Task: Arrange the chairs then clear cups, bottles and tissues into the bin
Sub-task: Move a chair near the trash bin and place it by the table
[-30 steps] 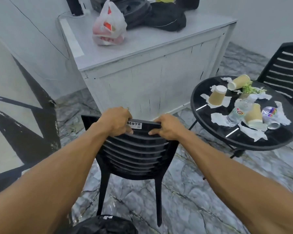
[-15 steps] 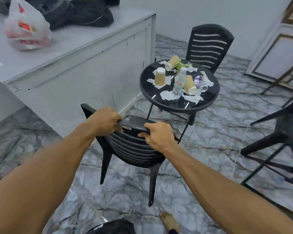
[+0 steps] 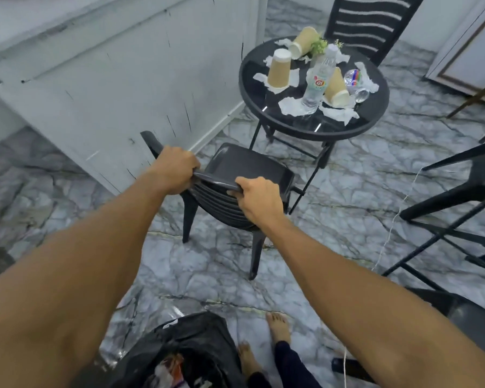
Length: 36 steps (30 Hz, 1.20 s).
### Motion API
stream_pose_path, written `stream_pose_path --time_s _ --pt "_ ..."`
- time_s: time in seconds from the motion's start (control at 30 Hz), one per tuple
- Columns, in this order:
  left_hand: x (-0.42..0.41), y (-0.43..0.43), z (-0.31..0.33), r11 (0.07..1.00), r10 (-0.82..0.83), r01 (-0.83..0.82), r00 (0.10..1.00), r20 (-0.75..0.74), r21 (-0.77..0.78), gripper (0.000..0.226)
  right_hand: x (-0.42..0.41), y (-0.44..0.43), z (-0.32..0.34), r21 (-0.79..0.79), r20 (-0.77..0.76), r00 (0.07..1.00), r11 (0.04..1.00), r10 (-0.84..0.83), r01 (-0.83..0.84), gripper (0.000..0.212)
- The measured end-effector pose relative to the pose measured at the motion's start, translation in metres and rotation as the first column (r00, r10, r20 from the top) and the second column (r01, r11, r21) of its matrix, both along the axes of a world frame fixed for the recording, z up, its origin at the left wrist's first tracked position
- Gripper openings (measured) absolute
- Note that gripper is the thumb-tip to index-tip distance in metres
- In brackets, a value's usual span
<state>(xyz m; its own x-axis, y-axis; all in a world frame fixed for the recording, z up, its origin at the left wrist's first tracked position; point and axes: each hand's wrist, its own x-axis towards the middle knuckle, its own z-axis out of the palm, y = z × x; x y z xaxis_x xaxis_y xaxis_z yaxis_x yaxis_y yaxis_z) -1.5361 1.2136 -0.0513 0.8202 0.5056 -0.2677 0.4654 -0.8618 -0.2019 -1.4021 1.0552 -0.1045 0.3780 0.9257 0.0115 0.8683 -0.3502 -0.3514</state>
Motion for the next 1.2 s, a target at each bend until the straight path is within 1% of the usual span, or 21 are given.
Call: stream_pose_path --time_s 0.07,0.2,0.27,0.4,0.5,0.6,0.7,0.77,0.87,0.93,1.07,1.2 --pt "-0.001 0.001 -0.002 1.0 0.017 -0.017 1.0 -0.001 0.001 0.014 0.003 0.0 -0.002 -0.002 0.005 1.0 1.0 0.021 -0.021 0.026" --pt "-0.001 -0.002 -0.004 0.999 0.051 -0.051 0.998 0.03 -0.007 0.021 0.001 0.001 0.001 -0.033 -0.02 1.0 0.999 0.013 -0.013 0.027" --pt "-0.001 -0.002 -0.005 0.998 0.062 -0.062 0.997 0.049 -0.015 0.021 -0.002 0.002 0.005 -0.064 -0.021 1.0 0.998 -0.016 0.015 0.025" --pt "-0.017 0.0 -0.008 0.997 0.071 -0.068 0.994 0.078 -0.047 0.021 -0.023 -0.001 0.012 -0.086 -0.007 0.999 0.995 -0.043 0.042 0.012" --pt "-0.025 -0.005 -0.013 0.996 0.074 -0.067 0.99 0.121 -0.059 0.024 -0.027 -0.009 0.008 -0.081 0.008 0.999 0.996 -0.033 0.034 0.012" --pt "-0.026 -0.005 -0.012 0.996 0.073 -0.066 0.99 0.124 -0.063 0.025 -0.03 -0.01 0.009 -0.079 -0.003 0.999 0.995 -0.054 0.053 0.013" --pt "-0.03 -0.002 -0.014 0.995 0.082 -0.071 0.984 0.158 -0.076 0.025 -0.038 -0.008 0.008 -0.075 0.006 0.997 0.994 -0.078 0.078 0.015" --pt "-0.031 -0.002 -0.015 0.995 0.072 -0.061 0.985 0.157 -0.076 0.022 -0.039 -0.009 0.007 -0.069 0.007 0.996 0.994 -0.088 0.088 0.019" --pt "-0.038 -0.001 -0.015 0.994 0.065 -0.05 0.985 0.158 -0.099 0.014 -0.045 -0.012 0.009 -0.093 -0.02 0.997 0.993 -0.072 0.07 0.02" --pt "-0.044 -0.001 -0.016 0.995 0.059 -0.043 0.983 0.175 -0.09 0.007 -0.051 -0.013 0.01 -0.106 -0.008 0.998 0.993 -0.055 0.054 0.019" --pt "-0.032 0.001 -0.013 0.994 0.049 -0.033 0.987 0.154 -0.107 0.011 -0.039 -0.009 0.006 -0.093 -0.016 0.997 0.993 -0.078 0.076 0.018" --pt "-0.025 0.011 -0.016 0.996 0.055 -0.047 0.991 0.123 -0.072 0.017 -0.03 -0.004 -0.001 -0.041 0.043 0.997 0.997 -0.059 0.061 0.016"
